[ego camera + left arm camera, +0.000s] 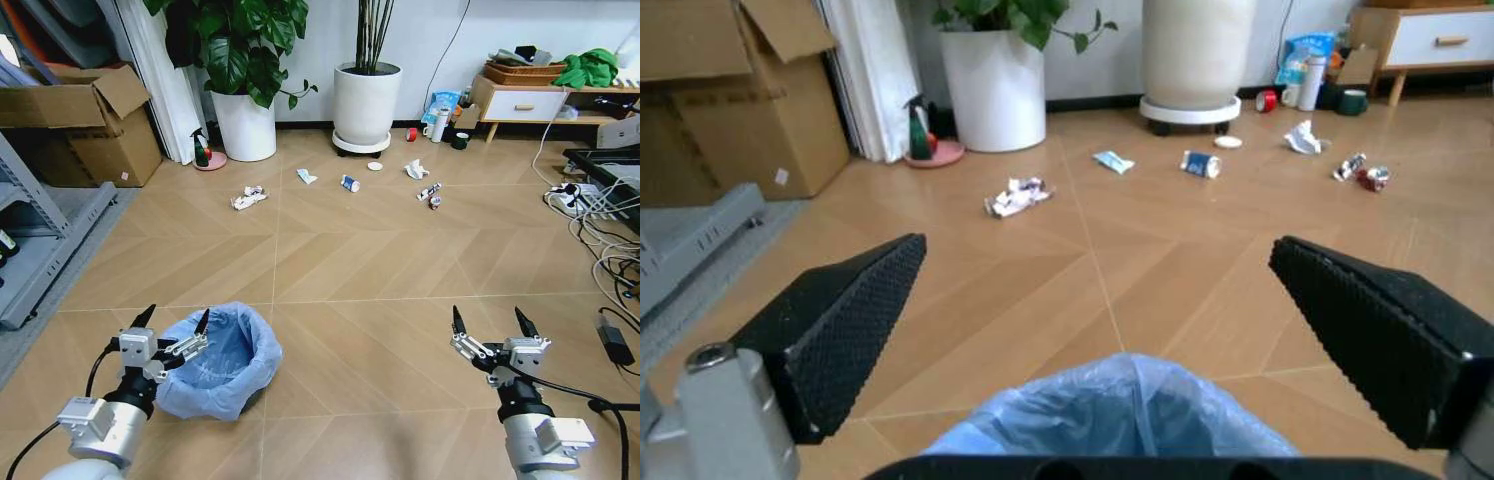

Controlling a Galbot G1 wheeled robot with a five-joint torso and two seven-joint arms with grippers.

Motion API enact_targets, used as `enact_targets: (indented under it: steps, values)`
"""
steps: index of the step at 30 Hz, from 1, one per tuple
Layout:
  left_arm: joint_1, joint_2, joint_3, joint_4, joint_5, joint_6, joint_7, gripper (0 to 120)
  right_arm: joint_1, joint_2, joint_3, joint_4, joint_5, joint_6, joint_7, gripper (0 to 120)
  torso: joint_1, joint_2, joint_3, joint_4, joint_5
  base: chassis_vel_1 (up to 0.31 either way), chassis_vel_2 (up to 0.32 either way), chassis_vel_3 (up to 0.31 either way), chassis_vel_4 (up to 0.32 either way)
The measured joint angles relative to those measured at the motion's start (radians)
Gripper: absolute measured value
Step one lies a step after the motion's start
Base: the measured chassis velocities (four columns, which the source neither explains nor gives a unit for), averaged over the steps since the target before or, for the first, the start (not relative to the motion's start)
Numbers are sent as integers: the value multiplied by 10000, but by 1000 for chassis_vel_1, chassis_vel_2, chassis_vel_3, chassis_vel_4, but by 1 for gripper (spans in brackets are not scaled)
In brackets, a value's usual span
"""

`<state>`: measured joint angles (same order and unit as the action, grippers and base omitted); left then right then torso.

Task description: Pick up the trash bin and place the garbage on the floor into it.

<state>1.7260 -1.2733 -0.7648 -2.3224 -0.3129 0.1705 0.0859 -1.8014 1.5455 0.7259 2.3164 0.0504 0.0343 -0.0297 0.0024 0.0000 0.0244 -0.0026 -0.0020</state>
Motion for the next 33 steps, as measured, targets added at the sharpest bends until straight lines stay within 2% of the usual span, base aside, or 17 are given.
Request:
enact_targets:
  steps: [8, 16, 20, 21, 22, 25, 27, 28, 31, 33]
  values:
    - [-176, 94, 53, 128, -94, 120, -154, 100, 16, 31, 48, -57, -15, -7, 17, 100, 0, 0, 0, 0, 0, 0, 0, 0, 0]
    - [-722, 856, 215, 811, -701, 636, -353, 100, 3, 20, 63, -65, -23, -6, 25, 100, 0, 0, 0, 0, -3, 0, 0, 0, 0]
    - [-1248, 1547, 253, 1174, -1575, 1540, -463, 100, -53, -17, 78, -65, -24, -6, 33, 100, 0, 0, 0, 0, 0, 0, 0, 0, 0]
    - [-1248, 1547, 253, 1174, -1575, 1540, -463, 100, -53, -17, 78, -65, -24, -6, 33, 100, 0, 0, 0, 0, 0, 0, 0, 0, 0]
    - [-1481, 1814, 264, 1386, -1853, 2033, -552, 100, -72, -27, 86, -65, -24, -5, 35, 100, 0, 0, 0, 0, 0, 0, 0, 0, 0]
    - [-1762, 2162, 317, 1748, -2114, 2441, -659, 100, -104, -28, 87, -65, -24, 1, 37, 100, 0, 0, 1, -1, -2, 0, 0, 0, 0]
    - [-2096, 2738, 461, 2248, -2582, 3278, -830, 100, -180, -46, 81, -44, -24, 21, 47, 100, 0, 0, 1, 0, -1, 0, 0, 0, 0]
    - [-2096, 2738, 461, 2248, -2582, 3278, -830, 100, -180, -46, 81, -44, -24, 21, 47, 100, 0, 0, 1, 0, -1, 0, 0, 0, 0]
    - [-2608, 3512, 729, 2886, -3192, 4246, -901, 100, -298, -219, 161, 8, 0, 22, 128, 100, 0, 0, 0, 0, -1, 0, 0, 0, 0]
    - [-2747, 3671, 805, 3052, -3375, 4503, -931, 100, -311, -250, 186, 8, 8, 24, 146, 100, 0, 0, 1, -1, 0, 0, 0, 0, 0]
